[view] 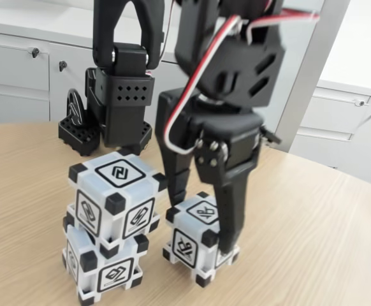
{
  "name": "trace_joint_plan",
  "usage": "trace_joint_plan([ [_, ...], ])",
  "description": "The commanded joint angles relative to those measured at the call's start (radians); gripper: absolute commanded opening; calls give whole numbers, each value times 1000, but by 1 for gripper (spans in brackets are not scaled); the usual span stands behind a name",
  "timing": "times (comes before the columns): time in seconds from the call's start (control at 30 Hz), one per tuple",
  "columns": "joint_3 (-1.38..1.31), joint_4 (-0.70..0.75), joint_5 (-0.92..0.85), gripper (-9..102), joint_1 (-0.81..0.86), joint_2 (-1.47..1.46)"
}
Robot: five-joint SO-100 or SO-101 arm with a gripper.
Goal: Stack cubes from left to right.
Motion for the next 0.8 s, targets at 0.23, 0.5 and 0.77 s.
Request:
trace_joint_plan([
  [0.23, -87, 5, 32, 14, 29, 153],
  [0.5, -89, 2, 77, 15, 98, 433],
  [0.77, -278, 8, 146, 16, 106, 571],
])
